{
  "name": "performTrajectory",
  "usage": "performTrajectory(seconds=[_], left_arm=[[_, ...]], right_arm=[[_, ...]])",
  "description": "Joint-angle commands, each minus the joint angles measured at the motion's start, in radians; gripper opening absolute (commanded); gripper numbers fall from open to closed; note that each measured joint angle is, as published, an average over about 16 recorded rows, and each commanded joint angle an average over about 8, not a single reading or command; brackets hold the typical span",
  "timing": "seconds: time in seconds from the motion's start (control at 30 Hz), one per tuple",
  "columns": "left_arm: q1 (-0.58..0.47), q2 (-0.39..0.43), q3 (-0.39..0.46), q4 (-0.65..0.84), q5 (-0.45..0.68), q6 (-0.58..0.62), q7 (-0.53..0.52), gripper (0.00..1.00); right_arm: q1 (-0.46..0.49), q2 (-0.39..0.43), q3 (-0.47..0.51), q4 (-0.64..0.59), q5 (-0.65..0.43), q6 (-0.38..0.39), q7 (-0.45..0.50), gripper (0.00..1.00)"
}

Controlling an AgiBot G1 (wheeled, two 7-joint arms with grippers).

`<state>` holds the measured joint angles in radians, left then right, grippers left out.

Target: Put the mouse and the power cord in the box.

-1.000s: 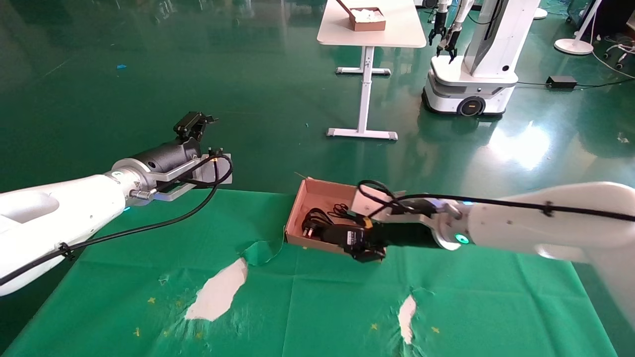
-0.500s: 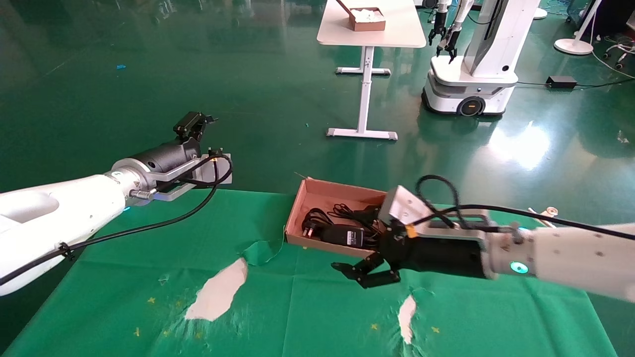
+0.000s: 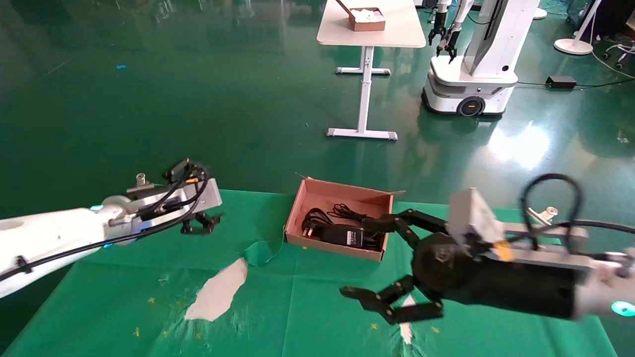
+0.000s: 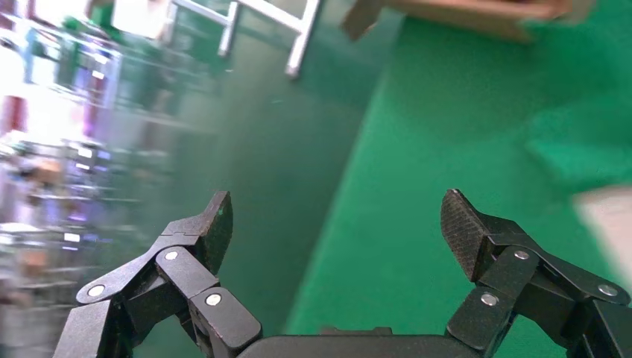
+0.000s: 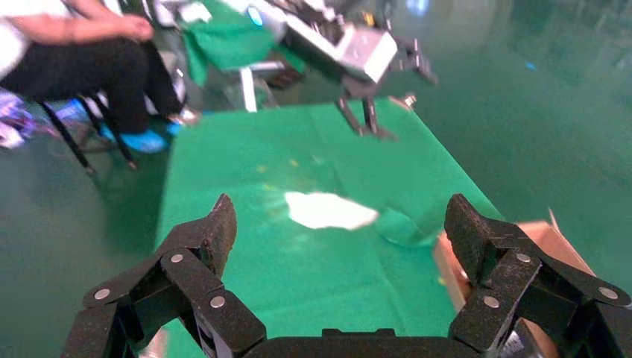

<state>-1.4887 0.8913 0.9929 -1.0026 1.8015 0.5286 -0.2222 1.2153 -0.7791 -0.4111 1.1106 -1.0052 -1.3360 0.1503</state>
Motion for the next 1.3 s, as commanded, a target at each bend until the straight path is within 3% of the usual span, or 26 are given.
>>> performTrajectory(seconds=[0.03, 0.47, 1.3], left_arm=[[0.018, -0.012, -0.031, -0.012, -0.047, 0.042, 0.002, 1.0], [0.135, -0.091, -0.233, -0.092, -0.349, 0.316, 0.011, 1.0], [0.357, -0.242, -0.615, -0.243, -0.923, 0.834, 0.03, 1.0]], right_arm=[[-0.022, 0.026, 0.02, 0.027, 0.042, -0.024, 0.006, 1.0], [-0.138, 0.164, 0.128, 0.169, 0.269, -0.156, 0.036, 1.0], [-0.14, 0.168, 0.129, 0.173, 0.276, -0.159, 0.036, 1.0]])
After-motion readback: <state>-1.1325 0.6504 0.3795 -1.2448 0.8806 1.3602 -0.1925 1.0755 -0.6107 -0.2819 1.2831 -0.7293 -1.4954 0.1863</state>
